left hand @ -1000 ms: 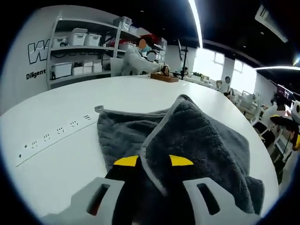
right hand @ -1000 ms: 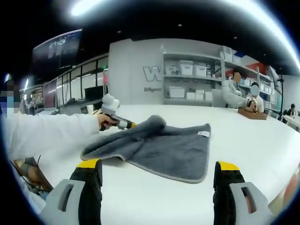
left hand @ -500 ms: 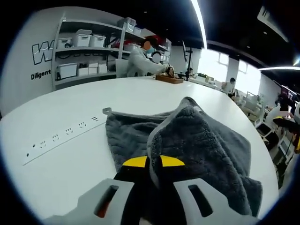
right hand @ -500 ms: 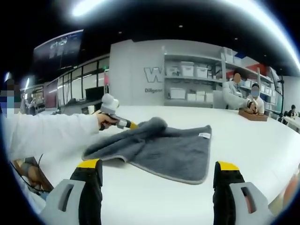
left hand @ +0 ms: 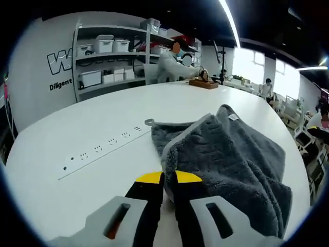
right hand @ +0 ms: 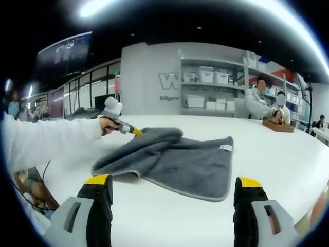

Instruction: Open the folded towel by lifting each exposed corner and separating the folded layers until the towel lies flat within the target outline without major curled edges

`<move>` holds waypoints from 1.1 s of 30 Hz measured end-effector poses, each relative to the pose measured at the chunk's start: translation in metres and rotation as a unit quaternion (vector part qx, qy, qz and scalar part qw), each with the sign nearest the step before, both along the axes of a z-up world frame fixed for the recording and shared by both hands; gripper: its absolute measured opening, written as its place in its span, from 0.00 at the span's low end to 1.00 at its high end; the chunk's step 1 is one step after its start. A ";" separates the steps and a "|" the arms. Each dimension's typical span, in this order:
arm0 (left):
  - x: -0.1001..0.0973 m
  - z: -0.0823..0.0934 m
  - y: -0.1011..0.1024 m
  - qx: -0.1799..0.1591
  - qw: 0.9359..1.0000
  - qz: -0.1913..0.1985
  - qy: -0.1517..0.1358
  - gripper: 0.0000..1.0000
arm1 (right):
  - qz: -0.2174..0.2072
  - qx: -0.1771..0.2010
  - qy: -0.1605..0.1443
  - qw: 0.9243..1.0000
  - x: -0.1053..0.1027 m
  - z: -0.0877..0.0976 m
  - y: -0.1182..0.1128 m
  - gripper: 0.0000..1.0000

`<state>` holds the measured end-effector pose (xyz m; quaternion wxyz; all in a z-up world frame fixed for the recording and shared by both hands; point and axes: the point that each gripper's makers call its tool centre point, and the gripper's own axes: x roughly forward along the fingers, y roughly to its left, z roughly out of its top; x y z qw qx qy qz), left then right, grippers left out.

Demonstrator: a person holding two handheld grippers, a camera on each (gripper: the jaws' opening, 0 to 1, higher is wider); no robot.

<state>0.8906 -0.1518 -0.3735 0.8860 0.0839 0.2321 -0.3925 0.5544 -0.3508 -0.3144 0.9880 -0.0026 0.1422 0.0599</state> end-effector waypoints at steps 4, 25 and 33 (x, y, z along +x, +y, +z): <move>0.004 -0.001 0.014 0.014 1.000 0.015 -0.004 0.07 | 0.002 -0.001 -0.001 1.000 0.000 0.002 0.002 0.99; 0.013 -0.021 0.090 0.092 0.992 0.087 0.001 0.07 | 0.009 -0.008 -0.002 1.000 -0.003 0.004 0.006 0.99; 0.013 -0.025 0.106 0.109 0.989 0.104 0.008 0.07 | 0.009 -0.008 -0.003 1.000 -0.004 0.004 0.007 0.99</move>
